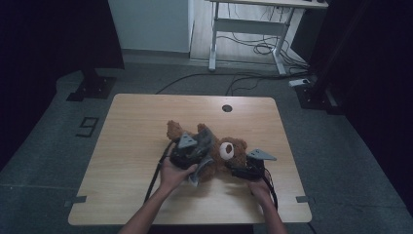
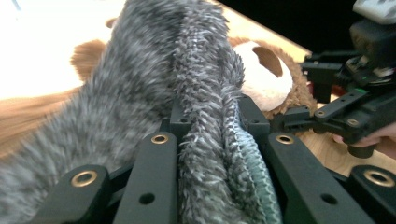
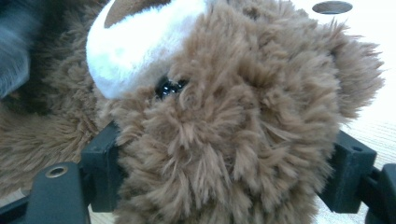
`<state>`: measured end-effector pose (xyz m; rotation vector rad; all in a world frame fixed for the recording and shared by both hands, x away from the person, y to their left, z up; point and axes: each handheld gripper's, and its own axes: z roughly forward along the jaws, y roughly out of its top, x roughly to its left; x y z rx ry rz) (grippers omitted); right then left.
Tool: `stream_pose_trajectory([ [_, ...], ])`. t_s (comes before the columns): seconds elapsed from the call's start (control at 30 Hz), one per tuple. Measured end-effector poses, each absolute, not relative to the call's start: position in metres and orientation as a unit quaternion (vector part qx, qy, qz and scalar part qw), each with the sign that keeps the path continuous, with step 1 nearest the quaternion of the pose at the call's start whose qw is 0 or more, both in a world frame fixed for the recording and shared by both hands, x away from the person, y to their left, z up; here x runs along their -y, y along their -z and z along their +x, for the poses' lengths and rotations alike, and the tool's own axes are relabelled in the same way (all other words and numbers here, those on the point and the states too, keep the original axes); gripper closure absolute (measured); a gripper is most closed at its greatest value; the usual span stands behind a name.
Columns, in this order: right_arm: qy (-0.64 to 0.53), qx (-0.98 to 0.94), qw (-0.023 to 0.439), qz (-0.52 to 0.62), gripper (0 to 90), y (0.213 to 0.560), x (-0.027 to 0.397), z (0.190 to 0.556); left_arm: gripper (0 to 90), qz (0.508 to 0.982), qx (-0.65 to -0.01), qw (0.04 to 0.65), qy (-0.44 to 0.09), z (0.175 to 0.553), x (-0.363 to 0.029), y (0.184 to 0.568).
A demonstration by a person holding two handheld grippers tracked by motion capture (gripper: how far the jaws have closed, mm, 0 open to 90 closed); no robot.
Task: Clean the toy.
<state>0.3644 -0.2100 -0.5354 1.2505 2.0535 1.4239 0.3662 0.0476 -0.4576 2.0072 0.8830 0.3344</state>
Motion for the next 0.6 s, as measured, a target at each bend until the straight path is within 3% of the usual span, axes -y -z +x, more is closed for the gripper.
stream_pose_trajectory([
  [0.17,-0.503,-0.72,0.171,0.446,19.7,0.537,0.212,0.365,72.8,0.815,-0.357,0.432,-0.147,0.373,-0.034,0.471],
  [0.6,-0.502,-0.718,0.165,0.453,19.0,0.538,0.211,0.364,73.9,0.795,-0.387,0.431,-0.182,0.359,-0.098,0.472],
])
